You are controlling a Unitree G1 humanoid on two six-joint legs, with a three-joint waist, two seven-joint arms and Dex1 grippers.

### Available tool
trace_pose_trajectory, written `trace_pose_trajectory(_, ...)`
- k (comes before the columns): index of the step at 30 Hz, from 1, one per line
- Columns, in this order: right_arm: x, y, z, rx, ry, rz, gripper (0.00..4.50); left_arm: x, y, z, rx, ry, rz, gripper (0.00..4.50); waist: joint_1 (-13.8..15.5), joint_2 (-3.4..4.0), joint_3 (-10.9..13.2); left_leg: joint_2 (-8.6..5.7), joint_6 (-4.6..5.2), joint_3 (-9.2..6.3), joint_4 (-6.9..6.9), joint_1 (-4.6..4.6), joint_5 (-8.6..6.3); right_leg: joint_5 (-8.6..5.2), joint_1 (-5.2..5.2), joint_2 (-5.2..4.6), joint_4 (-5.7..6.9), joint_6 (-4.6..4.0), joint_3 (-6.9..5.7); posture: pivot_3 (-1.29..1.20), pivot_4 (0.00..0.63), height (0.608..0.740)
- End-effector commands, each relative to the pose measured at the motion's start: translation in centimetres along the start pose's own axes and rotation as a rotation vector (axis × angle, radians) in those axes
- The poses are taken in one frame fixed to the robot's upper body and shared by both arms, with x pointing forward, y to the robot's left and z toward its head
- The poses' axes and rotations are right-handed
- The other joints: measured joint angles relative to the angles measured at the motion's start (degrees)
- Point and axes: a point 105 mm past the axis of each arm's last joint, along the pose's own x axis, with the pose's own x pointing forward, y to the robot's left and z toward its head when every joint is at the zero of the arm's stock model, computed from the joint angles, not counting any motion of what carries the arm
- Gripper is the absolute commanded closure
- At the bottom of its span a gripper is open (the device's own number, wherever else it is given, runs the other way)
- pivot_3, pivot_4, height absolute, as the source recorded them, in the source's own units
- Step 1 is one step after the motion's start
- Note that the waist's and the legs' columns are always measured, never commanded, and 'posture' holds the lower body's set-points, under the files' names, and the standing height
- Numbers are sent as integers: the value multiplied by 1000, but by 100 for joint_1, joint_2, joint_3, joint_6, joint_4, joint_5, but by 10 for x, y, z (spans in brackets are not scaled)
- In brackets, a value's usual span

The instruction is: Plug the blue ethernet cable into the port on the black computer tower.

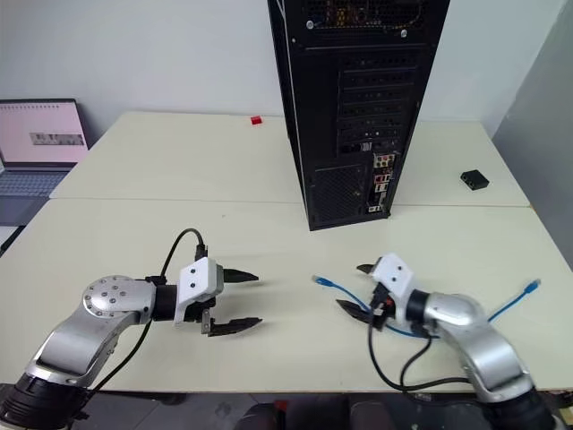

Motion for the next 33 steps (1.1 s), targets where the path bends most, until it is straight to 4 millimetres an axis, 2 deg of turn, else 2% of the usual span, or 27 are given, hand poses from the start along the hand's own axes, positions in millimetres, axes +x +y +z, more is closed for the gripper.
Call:
trace_pose_trajectory(1, 16, -8, 0, -52, -4, 1, 144, 1, 1, 4, 35, -15, 2, 2, 4, 0, 0, -1, 0, 0, 0, 0, 0, 0, 0, -1, 0, 0, 0, 0, 150, 740)
trace_pose_trajectory(4, 21, -12, -4, -44, 0, 2, 144, 1, 1, 2, 38, -15, 2, 2, 10, 1, 0, -2, 0, -3, 1, -3, 0, 1, 0, -3, -1, 0, -3, 0, 150, 740)
trace_pose_trajectory(7, 22, -12, -6, -48, 4, 17, 640, 0, 0, 1, 38, -16, 4, 0, 7, 1, 1, -2, 0, -3, 1, -2, 0, 1, -1, -3, 1, 0, -4, 0, 150, 740)
trace_pose_trajectory(13, 30, -8, -3, -78, 1, 41, 2078, 4, 0, -1, 35, -23, 2, 0, 1, 1, 1, -1, 0, -4, 1, -1, 0, 1, 0, -3, 3, -1, -4, 0, 150, 740)
trace_pose_trajectory(15, 35, -6, -6, -94, 22, 44, 2309, 6, 0, -1, 38, -28, -3, 0, 0, 2, 1, -1, 0, -4, 1, 0, 0, 1, 0, -2, 5, -1, -4, 0, 150, 740)
trace_pose_trajectory(18, 37, -6, -9, -94, 34, 45, 2954, 7, 0, -1, 41, -30, -8, 0, -1, 2, 1, 0, 0, -4, 1, 2, 0, 1, 0, -1, 6, -1, -5, 0, 150, 740)
trace_pose_trajectory(22, 37, -4, -8, -107, 30, 52, 3921, 9, 1, -1, 37, -38, -12, 0, 0, 2, 0, 0, 0, -4, 1, 3, 0, 1, 0, -2, 7, -1, -4, 0, 150, 740)
trace_pose_trajectory(23, 37, -3, -7, -117, 30, 57, 4312, 9, 1, -1, 37, -39, -13, 0, -1, 2, 0, 0, 0, -4, 1, 3, 0, 1, 0, -2, 8, -1, -4, 0, 150, 740)
trace_pose_trajectory(26, 35, 3, 0, -184, 24, 91, 4404, 12, 2, 0, 33, -50, -23, 0, 0, 2, 0, -1, 0, -4, 1, 3, 0, 1, 0, -2, 9, -1, -5, 0, 150, 740)
trace_pose_trajectory(30, 33, 21, 18, -287, 4, 174, 4410, 18, 1, 6, 40, -66, -59, 0, 1, 2, 1, -2, 0, -6, 1, 0, 0, 1, 0, -2, 6, -1, -7, 0, 150, 740)
trace_pose_trajectory(33, 33, 31, 30, -306, -15, 214, 4411, 24, 3, 11, 54, -89, -79, 0, 1, 2, 1, -1, 0, -9, 1, -1, 0, 1, -1, -2, 7, -1, -9, 0, 150, 740)
